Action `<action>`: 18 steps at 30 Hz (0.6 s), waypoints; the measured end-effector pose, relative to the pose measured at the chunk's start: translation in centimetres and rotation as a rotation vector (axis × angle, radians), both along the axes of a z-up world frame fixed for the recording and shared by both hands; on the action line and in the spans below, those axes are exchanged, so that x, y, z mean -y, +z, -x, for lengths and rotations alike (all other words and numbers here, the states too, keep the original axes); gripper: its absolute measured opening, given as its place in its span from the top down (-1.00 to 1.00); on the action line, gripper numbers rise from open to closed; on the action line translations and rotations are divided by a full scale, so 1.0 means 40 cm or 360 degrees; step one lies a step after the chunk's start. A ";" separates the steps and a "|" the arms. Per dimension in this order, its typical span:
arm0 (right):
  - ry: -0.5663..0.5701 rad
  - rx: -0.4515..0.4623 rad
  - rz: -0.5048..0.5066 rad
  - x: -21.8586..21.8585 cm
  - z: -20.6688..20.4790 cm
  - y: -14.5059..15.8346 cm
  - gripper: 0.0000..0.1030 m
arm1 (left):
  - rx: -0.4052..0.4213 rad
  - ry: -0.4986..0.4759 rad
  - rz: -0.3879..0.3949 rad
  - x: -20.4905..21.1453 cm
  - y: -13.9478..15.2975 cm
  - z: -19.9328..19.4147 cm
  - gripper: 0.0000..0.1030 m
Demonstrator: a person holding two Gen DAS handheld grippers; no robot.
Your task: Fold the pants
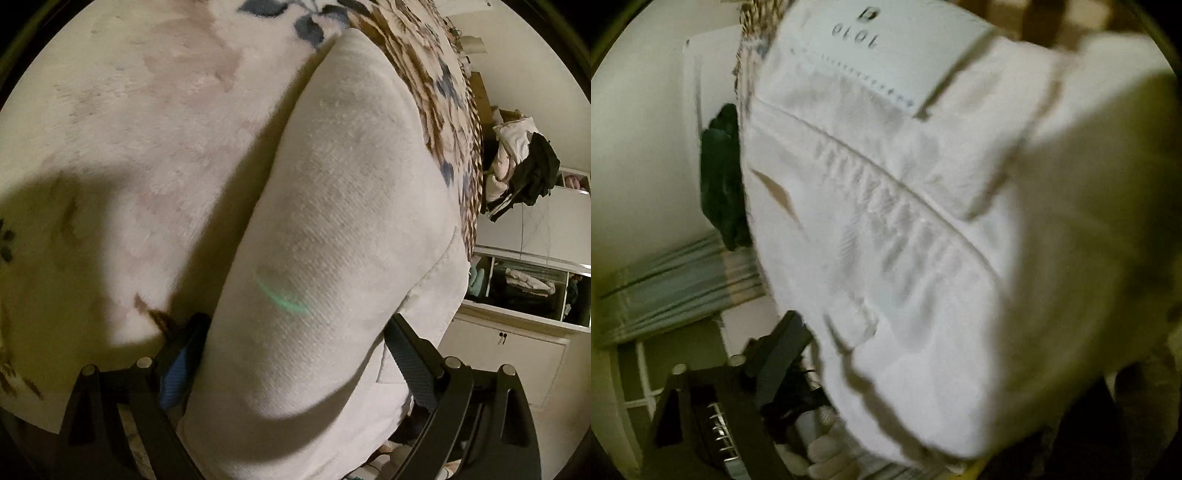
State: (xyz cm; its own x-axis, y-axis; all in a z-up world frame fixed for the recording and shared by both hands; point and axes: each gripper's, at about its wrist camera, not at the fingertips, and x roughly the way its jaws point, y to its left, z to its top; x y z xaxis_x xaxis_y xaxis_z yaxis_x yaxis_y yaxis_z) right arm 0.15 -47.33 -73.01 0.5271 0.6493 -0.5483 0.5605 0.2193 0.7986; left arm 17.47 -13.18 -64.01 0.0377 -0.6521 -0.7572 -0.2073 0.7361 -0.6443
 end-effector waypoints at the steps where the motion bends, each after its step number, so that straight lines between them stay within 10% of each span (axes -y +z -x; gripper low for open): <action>1: 0.0016 -0.0015 0.0060 -0.003 -0.005 0.006 -0.08 | 0.0009 0.0001 0.0015 -0.002 0.002 0.001 -0.81; 7: 0.0120 0.0032 0.0289 -0.008 -0.023 0.112 0.18 | 0.0195 -0.0039 0.0002 0.005 0.091 0.025 0.41; 18: 0.0255 0.0229 0.0468 -0.033 -0.141 0.463 0.21 | 0.0390 0.0027 0.0014 -0.031 0.366 -0.027 0.49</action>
State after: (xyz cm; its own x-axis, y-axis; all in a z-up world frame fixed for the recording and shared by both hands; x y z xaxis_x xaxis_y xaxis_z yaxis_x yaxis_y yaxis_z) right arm 5.80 -46.01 -54.50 0.5167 0.5555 -0.6515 0.3867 0.5275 0.7565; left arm 18.54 -11.92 -49.37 0.2309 -0.6564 -0.7182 -0.0562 0.7279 -0.6834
